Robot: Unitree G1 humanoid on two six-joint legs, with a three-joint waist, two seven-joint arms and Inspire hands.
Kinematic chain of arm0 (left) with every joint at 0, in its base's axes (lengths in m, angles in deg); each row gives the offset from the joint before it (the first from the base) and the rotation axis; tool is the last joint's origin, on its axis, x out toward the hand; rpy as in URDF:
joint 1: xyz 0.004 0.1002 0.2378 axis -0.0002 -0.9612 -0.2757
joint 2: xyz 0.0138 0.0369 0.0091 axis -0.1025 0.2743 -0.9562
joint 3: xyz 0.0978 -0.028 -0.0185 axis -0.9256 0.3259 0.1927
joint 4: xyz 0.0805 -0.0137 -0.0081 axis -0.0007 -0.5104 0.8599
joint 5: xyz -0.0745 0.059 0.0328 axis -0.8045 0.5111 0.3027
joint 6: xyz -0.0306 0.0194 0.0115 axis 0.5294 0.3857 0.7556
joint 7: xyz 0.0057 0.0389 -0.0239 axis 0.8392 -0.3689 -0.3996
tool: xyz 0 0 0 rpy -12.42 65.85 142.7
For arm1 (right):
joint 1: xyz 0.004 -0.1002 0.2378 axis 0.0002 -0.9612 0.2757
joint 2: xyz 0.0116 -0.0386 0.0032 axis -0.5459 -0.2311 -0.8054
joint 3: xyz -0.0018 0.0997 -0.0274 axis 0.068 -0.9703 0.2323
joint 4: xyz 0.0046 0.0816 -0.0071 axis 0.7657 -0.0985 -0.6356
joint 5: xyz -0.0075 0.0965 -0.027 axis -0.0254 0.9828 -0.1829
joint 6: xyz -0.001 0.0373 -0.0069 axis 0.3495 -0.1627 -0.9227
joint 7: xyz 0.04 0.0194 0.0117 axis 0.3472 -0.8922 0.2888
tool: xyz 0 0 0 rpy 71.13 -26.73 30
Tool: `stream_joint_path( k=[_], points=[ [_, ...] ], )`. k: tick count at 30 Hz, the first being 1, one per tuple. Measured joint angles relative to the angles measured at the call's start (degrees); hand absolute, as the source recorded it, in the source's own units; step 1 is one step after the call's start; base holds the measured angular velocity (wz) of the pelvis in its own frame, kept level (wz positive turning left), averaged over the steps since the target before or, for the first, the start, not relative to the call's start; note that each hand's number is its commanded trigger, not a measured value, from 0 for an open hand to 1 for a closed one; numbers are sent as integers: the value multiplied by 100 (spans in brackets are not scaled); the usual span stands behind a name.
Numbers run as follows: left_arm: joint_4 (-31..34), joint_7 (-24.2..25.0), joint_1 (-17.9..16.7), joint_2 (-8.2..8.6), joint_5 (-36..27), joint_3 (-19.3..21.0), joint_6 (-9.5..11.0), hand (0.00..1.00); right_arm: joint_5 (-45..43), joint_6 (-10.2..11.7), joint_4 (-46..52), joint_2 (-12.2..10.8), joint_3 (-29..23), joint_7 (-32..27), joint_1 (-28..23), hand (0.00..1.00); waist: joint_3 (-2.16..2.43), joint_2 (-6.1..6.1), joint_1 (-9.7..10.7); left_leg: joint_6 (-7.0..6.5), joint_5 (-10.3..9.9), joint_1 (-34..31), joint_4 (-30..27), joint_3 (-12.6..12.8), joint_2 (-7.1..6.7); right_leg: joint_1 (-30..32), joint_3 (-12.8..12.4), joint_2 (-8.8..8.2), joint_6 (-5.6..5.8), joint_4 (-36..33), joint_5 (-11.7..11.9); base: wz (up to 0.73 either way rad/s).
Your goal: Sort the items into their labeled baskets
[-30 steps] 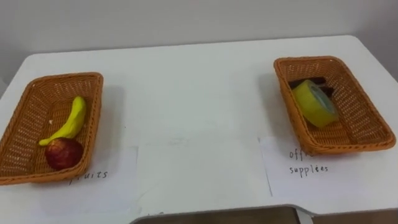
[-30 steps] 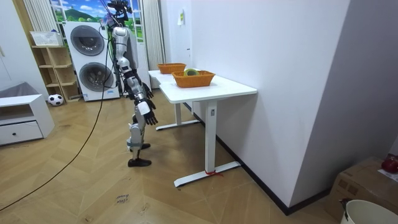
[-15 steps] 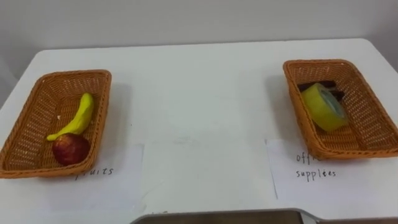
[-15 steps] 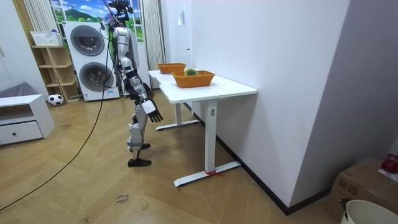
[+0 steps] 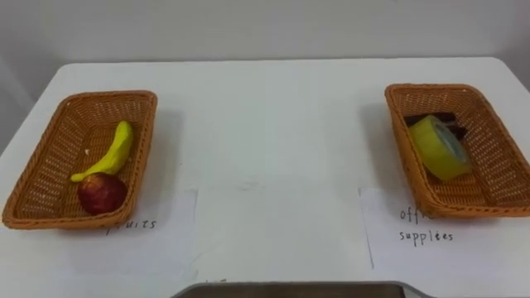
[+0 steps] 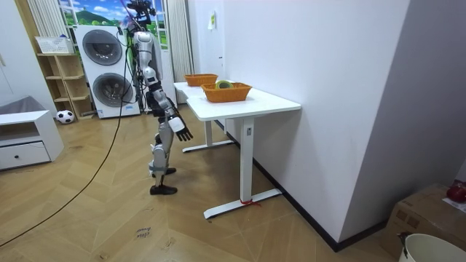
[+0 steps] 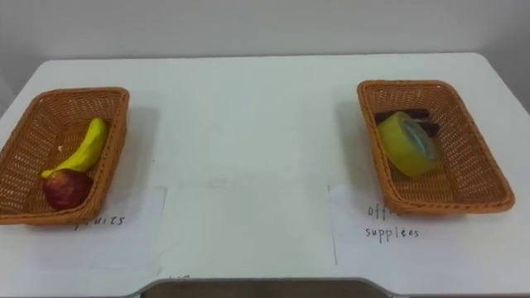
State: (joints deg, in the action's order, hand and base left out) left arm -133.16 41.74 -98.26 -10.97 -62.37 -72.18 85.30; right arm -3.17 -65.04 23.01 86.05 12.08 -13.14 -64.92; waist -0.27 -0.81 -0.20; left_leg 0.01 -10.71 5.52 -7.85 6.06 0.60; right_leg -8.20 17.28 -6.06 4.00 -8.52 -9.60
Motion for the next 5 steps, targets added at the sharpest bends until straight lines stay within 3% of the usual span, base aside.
stream_joint_path(
  k=[5],
  points=[
    [-1, -9, 5, -4, 2, 1, 0, 0, 0, -27, -145, 0, 1, 205, 40, 0, -1, -7, -10, 0, 0, -17, 5, -18, -1, 0, 59, 0, 2, 11, -1, 2]
  ],
)
